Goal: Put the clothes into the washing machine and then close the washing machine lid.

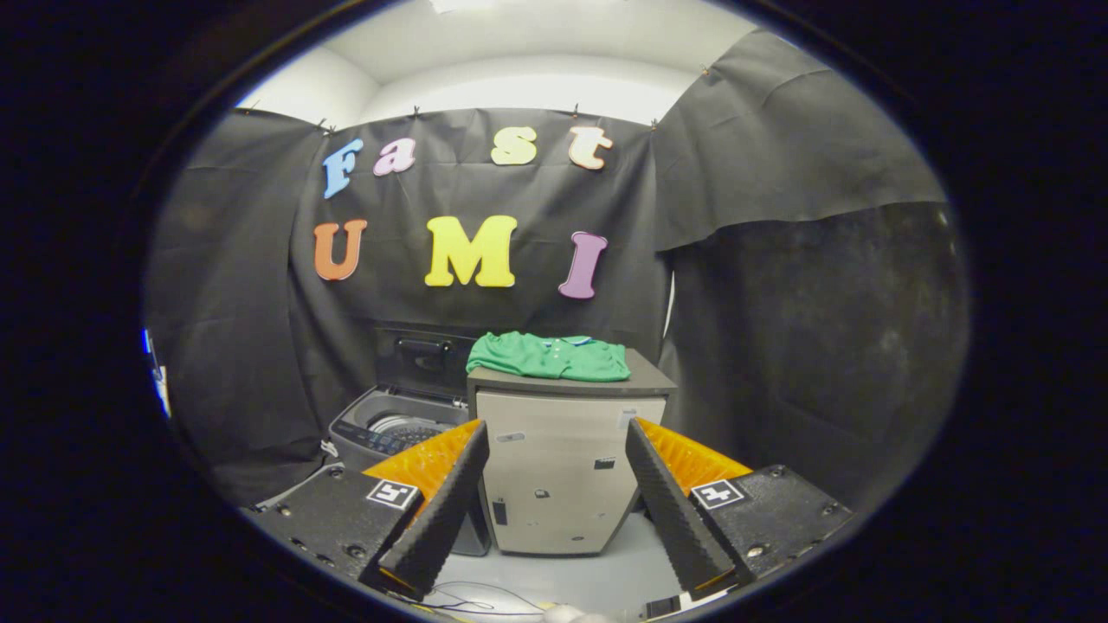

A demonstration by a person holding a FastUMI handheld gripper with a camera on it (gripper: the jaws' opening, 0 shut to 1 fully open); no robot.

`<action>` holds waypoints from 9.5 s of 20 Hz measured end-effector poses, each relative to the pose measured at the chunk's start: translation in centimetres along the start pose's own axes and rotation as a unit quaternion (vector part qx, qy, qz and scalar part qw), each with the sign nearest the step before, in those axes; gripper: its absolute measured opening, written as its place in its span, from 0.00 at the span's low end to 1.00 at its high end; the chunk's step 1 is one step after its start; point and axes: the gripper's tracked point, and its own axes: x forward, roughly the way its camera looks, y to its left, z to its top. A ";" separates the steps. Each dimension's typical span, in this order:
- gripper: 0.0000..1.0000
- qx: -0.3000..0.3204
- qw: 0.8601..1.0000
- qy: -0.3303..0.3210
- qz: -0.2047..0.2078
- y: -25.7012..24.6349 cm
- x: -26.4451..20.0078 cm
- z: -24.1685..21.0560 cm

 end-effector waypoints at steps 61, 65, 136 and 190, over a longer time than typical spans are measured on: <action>0.81 0.021 0.946 0.323 -0.001 -0.6 50.2 0.4; 0.41 0.007 0.948 0.319 0.003 -0.4 50.2 0.3; 0.04 0.110 0.902 0.395 0.138 40.6 49.0 -12.5; 0.86 -0.001 0.964 0.251 0.089 34.2 50.3 -2.2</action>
